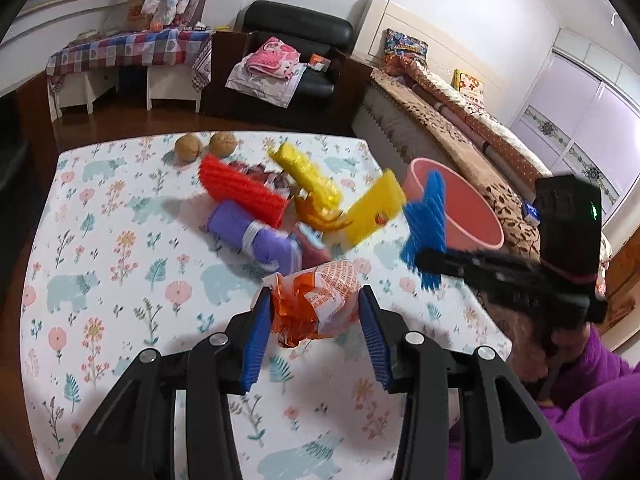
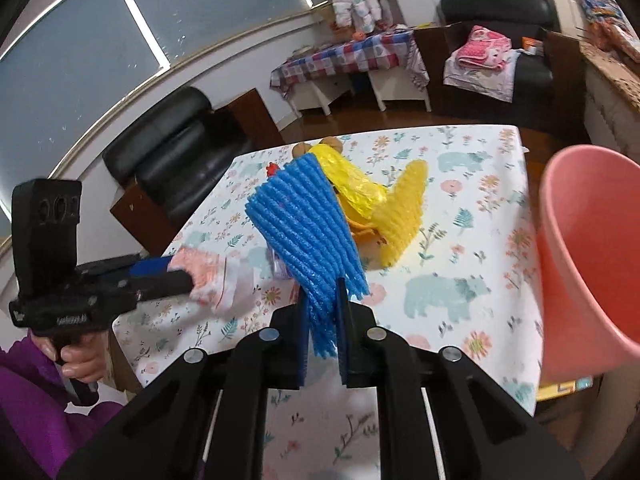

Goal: Collect trash
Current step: 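Carry both held items over the pink bucket and open both tools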

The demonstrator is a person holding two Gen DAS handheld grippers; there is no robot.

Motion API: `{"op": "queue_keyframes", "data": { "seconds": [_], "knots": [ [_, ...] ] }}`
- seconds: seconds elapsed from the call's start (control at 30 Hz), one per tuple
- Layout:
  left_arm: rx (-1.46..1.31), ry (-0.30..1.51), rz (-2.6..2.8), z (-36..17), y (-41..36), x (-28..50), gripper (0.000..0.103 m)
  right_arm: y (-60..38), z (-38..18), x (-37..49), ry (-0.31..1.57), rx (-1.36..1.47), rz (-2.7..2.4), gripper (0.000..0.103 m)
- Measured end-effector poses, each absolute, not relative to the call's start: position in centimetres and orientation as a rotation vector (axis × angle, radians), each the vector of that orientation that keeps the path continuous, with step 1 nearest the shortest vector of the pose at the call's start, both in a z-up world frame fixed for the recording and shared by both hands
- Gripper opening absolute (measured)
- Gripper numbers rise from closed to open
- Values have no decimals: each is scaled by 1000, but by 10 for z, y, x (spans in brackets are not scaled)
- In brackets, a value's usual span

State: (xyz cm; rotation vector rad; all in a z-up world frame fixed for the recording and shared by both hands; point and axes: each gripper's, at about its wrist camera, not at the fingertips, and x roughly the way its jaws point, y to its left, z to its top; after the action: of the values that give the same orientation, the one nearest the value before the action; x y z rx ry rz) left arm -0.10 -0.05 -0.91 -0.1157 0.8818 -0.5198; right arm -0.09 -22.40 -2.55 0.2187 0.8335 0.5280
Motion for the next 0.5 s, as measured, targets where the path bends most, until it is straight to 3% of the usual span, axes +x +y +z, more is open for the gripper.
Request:
{"op": "queue_keyframes", "data": {
  "seconds": [0.5],
  "knots": [
    [-86, 827, -626, 17, -84, 17, 43, -300, -20, -25, 746, 352, 313, 12]
  ]
}}
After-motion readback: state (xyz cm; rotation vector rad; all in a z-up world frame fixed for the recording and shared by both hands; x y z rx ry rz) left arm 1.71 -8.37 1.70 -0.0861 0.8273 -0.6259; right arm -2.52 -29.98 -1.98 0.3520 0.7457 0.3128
